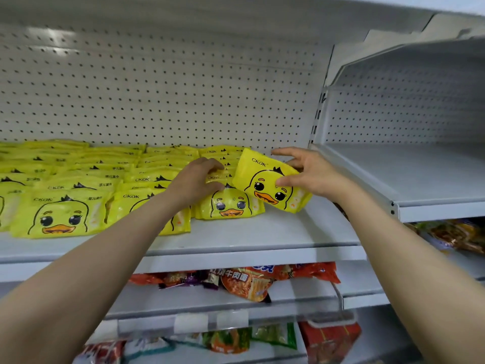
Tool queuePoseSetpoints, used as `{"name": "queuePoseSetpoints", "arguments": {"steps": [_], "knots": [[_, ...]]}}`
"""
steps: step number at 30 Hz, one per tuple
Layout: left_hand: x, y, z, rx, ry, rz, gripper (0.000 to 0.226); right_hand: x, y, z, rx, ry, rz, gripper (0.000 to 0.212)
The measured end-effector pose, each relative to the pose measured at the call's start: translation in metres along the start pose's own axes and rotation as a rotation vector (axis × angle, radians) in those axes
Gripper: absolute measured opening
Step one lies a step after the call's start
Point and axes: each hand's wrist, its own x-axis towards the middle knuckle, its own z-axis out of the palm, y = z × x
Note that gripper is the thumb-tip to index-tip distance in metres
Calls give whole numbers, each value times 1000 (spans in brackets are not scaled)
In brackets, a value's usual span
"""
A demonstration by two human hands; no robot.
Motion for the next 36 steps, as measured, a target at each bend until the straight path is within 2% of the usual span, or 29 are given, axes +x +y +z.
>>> {"name": "queuePoseSetpoints", "arguments": {"steps": [3,6,12,15,19,23,27,36], "knots": [[-8,-1,-12,-53,92,-9,34,11,-4,10,-91,-138,-15,69],[-20,4,-26,-111,144,-17,33,20,-13,27,-229,-262,-44,67],[-41,16,-32,-54,9,13,49,34,-17,61,-229,-437,-52,64],[-48,16,-25,13,-75,-5,65,40,-12,77,-248,-412,-93,64],[-49,18,-16,196,-137,-11,79,44,-4,83,-390,-280,-168,69],[-49,17,-9,293,-134,-27,81,41,3,83,-583,-174,-283,71],[-50,21,-7,340,-117,-65,80,36,4,84,-689,-160,-324,65],[-62,37,5,413,-7,-189,76,21,0,89,-827,-135,-320,59]]}}
